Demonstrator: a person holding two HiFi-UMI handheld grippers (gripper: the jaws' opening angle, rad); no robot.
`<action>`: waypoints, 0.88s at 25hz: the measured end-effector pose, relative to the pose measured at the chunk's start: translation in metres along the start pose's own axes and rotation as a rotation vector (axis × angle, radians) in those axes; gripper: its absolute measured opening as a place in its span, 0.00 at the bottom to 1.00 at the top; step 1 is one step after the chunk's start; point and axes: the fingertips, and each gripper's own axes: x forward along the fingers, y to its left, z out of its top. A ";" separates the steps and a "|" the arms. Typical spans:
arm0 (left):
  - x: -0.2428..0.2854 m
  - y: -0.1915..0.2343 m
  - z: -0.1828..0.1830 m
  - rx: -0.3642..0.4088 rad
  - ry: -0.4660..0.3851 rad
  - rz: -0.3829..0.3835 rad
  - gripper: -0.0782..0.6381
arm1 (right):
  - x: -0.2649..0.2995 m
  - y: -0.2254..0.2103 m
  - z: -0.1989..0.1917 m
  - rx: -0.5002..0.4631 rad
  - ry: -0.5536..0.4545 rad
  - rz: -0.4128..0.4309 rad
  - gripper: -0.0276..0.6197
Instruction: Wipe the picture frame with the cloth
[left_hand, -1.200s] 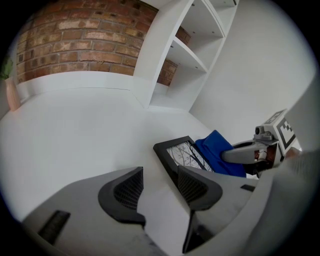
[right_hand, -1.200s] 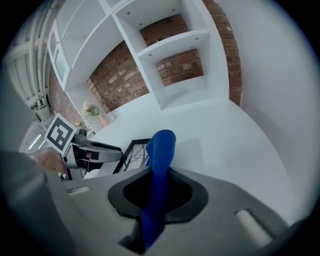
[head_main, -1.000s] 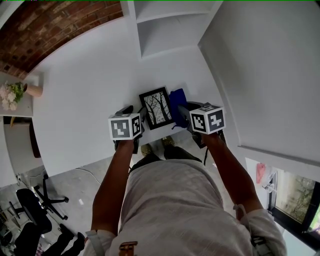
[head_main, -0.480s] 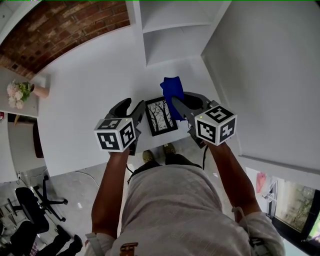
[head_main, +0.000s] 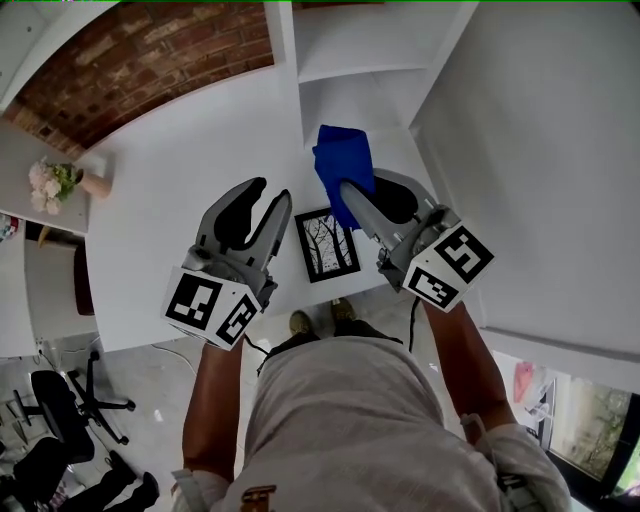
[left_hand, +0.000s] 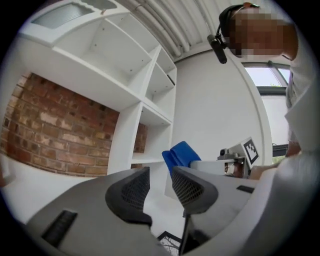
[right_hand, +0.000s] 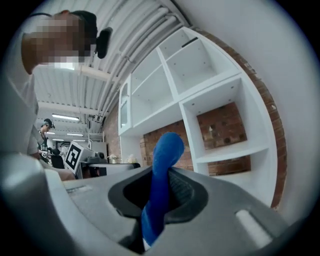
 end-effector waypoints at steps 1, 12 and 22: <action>-0.001 -0.004 0.008 0.013 -0.022 -0.007 0.29 | -0.001 0.005 0.006 -0.021 -0.027 0.014 0.12; -0.017 -0.017 0.036 0.076 -0.147 0.018 0.11 | -0.011 0.047 0.035 -0.123 -0.205 0.112 0.12; -0.018 -0.026 0.034 0.071 -0.166 -0.006 0.11 | -0.017 0.055 0.028 -0.129 -0.227 0.108 0.12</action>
